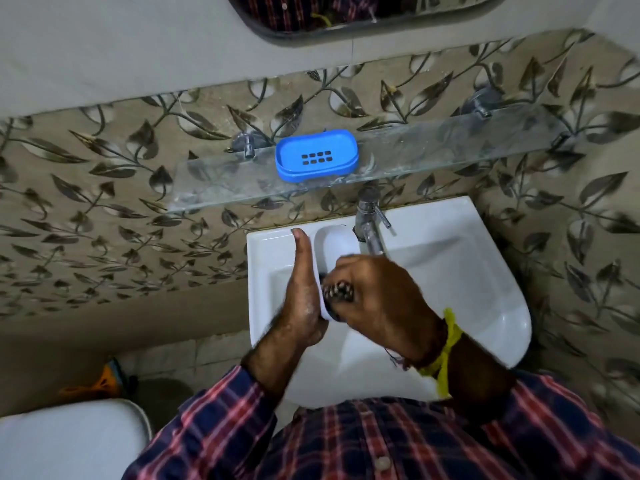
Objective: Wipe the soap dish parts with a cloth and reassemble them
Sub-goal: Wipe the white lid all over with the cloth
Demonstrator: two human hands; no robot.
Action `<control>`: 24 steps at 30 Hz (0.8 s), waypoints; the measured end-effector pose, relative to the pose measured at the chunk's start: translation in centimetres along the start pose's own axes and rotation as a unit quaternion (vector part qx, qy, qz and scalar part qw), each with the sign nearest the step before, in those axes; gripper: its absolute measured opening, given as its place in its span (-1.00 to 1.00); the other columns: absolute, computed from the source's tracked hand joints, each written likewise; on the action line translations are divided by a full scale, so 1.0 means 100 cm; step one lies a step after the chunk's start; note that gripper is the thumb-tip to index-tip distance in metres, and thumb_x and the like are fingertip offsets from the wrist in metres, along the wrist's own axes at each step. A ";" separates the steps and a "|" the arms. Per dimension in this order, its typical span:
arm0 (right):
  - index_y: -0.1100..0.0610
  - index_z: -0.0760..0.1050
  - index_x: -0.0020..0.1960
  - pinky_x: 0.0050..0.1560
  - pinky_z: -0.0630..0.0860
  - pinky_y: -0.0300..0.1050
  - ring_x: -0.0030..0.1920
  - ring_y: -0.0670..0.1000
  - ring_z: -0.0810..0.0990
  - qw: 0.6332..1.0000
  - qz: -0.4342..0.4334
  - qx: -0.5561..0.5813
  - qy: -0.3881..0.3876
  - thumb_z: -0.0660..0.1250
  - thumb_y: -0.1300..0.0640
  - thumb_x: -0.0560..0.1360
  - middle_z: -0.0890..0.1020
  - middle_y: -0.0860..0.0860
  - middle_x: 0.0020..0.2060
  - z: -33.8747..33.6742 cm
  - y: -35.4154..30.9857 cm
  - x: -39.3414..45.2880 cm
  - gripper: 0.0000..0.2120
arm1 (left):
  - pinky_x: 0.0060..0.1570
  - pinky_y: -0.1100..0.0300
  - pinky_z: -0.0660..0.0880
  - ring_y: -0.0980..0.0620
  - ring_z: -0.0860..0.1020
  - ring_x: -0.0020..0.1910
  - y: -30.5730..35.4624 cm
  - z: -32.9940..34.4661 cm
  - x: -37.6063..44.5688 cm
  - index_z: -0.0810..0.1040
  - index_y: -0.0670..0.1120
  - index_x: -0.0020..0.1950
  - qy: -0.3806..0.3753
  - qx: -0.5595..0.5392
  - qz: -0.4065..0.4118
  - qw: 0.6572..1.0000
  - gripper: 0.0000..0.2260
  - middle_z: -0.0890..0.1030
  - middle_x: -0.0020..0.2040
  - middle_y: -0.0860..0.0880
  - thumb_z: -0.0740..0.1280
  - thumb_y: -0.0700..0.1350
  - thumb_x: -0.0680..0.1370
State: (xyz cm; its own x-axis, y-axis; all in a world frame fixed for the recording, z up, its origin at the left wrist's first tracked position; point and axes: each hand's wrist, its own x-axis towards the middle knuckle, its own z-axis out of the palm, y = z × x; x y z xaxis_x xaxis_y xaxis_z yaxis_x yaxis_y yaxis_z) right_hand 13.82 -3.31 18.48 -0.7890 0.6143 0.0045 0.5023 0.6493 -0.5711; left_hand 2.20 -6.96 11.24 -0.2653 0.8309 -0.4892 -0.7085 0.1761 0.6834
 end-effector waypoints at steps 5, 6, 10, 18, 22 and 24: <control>-0.04 0.65 0.03 -0.02 0.53 -0.09 0.00 0.07 0.62 0.996 0.039 -0.079 -0.010 0.34 0.02 0.47 0.65 -0.07 -0.04 -0.003 0.006 -0.006 -0.83 | -0.27 0.07 0.66 -0.05 0.75 -0.15 0.003 0.007 -0.003 0.78 0.11 -0.14 0.006 -0.004 0.015 1.000 -0.39 0.77 -0.12 -0.08 0.23 0.54 0.26; -0.05 0.65 0.04 -0.01 0.53 -0.09 0.00 0.07 0.62 0.996 0.033 -0.081 -0.013 0.34 0.03 0.47 0.65 -0.07 -0.03 -0.003 0.005 -0.005 -0.82 | -0.25 0.08 0.65 -0.05 0.75 -0.15 0.003 0.007 -0.001 0.79 0.09 -0.12 0.005 -0.003 0.022 1.000 -0.42 0.77 -0.11 -0.09 0.24 0.50 0.32; 0.01 0.64 -0.02 -0.07 0.55 -0.07 -0.07 0.13 0.66 0.992 0.032 -0.124 0.009 0.34 0.03 0.44 0.68 0.00 -0.07 0.003 0.000 -0.012 -0.83 | -0.18 0.12 0.65 -0.04 0.75 -0.07 0.007 0.009 -0.002 0.75 0.09 0.05 0.013 0.025 0.058 0.998 -0.49 0.77 -0.05 -0.08 0.22 0.42 0.48; 0.11 0.55 -0.25 -0.29 0.49 -0.08 -0.22 0.17 0.63 0.984 0.078 -0.095 0.131 0.38 0.05 0.40 0.63 0.04 -0.24 0.010 -0.008 0.002 -0.86 | -0.21 0.13 0.65 -0.04 0.74 -0.09 0.018 0.020 0.002 0.77 0.05 -0.03 0.023 0.027 0.084 0.996 -0.48 0.77 -0.08 -0.07 0.23 0.40 0.43; 0.12 0.53 -0.26 -0.31 0.45 -0.13 -0.24 0.21 0.65 0.973 0.113 -0.116 0.165 0.42 0.04 0.38 0.66 0.07 -0.25 0.008 -0.003 0.003 -0.83 | -0.10 0.06 0.65 -0.05 0.73 -0.03 0.015 0.023 0.004 0.75 0.11 0.00 0.039 0.045 0.095 0.994 -0.50 0.76 -0.06 -0.04 0.16 0.40 0.54; 0.11 0.58 -0.18 -0.26 0.47 -0.11 -0.14 0.17 0.66 0.964 0.113 -0.089 0.222 0.32 0.01 0.44 0.68 0.04 -0.16 0.007 -0.006 0.012 -0.83 | -0.13 0.17 0.64 0.02 0.73 -0.01 0.008 0.025 0.002 0.77 0.09 -0.02 0.018 0.034 0.093 0.995 -0.49 0.77 -0.03 -0.02 0.11 0.34 0.60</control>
State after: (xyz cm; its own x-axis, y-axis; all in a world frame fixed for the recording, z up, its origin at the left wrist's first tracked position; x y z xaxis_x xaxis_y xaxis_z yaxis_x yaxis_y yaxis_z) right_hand 12.29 -3.26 18.32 -0.4430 0.8547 0.2706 0.7275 0.5191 -0.4487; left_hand 3.18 -5.30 13.05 -0.4127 0.8328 -0.3690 -0.5995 0.0567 0.7984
